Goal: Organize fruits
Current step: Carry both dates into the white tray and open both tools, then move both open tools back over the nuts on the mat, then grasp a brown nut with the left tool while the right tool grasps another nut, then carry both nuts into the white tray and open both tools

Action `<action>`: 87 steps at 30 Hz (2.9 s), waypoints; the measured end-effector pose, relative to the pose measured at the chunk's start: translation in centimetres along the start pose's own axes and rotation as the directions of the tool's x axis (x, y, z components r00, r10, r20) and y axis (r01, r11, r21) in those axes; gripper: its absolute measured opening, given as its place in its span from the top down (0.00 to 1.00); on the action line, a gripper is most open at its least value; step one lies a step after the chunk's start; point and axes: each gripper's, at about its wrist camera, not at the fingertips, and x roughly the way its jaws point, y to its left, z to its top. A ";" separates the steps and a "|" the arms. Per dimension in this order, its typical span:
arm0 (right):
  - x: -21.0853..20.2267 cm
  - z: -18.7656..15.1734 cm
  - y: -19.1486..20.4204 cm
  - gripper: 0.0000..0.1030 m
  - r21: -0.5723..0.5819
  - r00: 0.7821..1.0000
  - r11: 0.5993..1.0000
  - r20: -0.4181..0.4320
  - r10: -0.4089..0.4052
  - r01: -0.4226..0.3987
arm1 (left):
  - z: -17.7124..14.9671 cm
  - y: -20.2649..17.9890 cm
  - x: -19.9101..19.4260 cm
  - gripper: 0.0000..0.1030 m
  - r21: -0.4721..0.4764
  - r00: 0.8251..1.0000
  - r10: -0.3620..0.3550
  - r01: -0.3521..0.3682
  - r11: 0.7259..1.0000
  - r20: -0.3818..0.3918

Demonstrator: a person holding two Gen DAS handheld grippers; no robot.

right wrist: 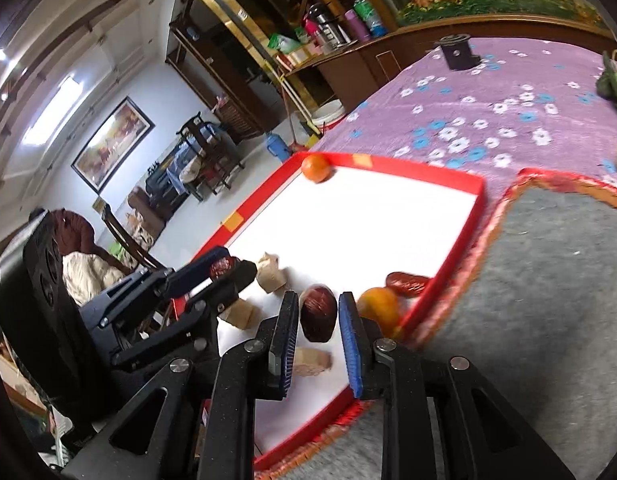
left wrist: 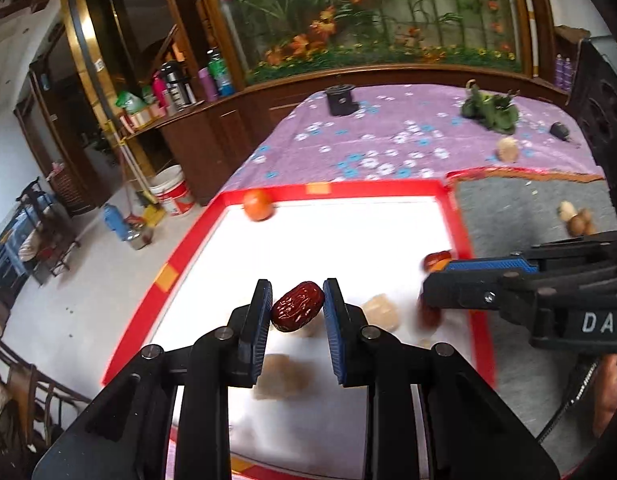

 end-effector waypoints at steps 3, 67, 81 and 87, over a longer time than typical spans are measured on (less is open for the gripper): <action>0.8 -0.4 0.3 0.78 -0.009 1.000 1.000 -0.010 -0.004 0.004 | -0.6 0.7 0.5 0.77 -0.013 1.000 0.007 -0.007 1.000 -0.015; -23.5 -3.0 -24.1 0.77 0.419 0.910 0.873 0.204 -0.361 0.252 | 4.8 -25.9 -0.2 0.58 0.042 0.833 -0.477 0.507 0.861 -0.279; -23.9 -2.8 -24.2 0.77 0.431 0.909 0.873 0.226 -0.349 0.228 | 5.0 -26.7 0.3 0.82 0.121 0.886 -0.422 0.448 0.886 -0.191; -23.1 -2.9 -23.8 0.77 0.406 0.922 0.888 0.213 -0.324 0.218 | 4.7 -25.5 -0.5 0.83 0.122 0.893 -0.419 0.440 0.890 -0.164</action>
